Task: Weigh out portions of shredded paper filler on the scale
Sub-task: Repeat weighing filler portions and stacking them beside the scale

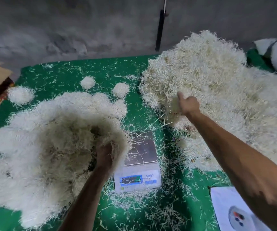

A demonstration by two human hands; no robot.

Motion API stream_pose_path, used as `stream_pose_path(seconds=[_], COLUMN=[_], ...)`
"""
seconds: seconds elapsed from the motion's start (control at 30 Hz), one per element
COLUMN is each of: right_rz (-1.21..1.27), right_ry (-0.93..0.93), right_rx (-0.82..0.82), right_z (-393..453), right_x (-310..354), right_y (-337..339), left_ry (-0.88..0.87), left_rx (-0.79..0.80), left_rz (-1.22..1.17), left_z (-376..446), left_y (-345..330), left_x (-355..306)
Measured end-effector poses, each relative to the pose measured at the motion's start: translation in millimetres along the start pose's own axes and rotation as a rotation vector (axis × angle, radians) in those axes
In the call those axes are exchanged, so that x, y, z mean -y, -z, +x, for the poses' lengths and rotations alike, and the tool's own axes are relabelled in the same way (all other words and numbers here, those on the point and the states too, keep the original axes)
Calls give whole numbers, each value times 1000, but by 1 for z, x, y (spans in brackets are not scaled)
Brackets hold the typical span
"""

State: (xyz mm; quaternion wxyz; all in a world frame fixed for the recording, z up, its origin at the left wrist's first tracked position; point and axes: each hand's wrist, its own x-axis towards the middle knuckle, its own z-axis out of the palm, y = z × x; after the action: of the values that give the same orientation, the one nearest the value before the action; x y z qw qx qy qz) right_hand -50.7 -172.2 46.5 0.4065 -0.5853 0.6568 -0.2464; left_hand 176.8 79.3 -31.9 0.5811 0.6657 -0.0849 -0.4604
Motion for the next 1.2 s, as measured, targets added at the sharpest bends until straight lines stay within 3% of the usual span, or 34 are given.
stream_pose_path(seconds=[0.1, 0.17, 0.2, 0.27, 0.3, 0.37, 0.43, 0.5, 0.57, 0.63, 0.67, 0.7, 0.8, 0.83, 0.93, 1.2], right_rz=[-1067, -1234, -1137, -631, -369, -158, -162, 8, 149, 126, 83, 28, -164, -268, -469, -259], right_ry=[163, 262, 367, 494, 439, 364, 368, 272, 157, 138, 174, 227, 420, 470, 456, 397], right_rx=[-74, -98, -39, 331, 567, 771, 721, 624, 534, 399, 336, 281, 84, 49, 78, -145], right_z=[-20, -43, -55, -85, -102, -124, -132, -128, -123, -117, -117, -119, -130, -133, -135, -144], right_x=[8, 20, 22, 21, 20, 7, -12, -29, -35, -35, -35, -34, -37, -41, -60, -81], right_y=[-6, -18, -28, -51, -60, -76, -86, -90, -88, -89, -90, -92, -106, -111, -110, -93], left_ry=[7, 16, 10, -44, -103, -261, -272, 1, -121, -376, -419, -409, -476, -446, -427, -463], left_rx=[-65, -72, -42, 48, 108, 196, 275, 366, 309, 215, 164, 141, 170, 202, 108, -59], left_rz=[22, 93, 148, 257, 279, 310, 369, 220, 361, 555, 591, 519, 679, 635, 591, 550], left_z=[-4, -7, -7, -12, -15, -15, -13, -20, -14, -17, -17, -17, -20, -22, -19, -24], left_y=[-20, -29, -32, -36, -34, -23, -2, 6, 26, 33, 33, 33, 33, 32, 34, 57], left_x=[-2, -6, -7, -12, -14, -18, -16, -13, -3, 5, 5, 4, 2, 1, 11, 34])
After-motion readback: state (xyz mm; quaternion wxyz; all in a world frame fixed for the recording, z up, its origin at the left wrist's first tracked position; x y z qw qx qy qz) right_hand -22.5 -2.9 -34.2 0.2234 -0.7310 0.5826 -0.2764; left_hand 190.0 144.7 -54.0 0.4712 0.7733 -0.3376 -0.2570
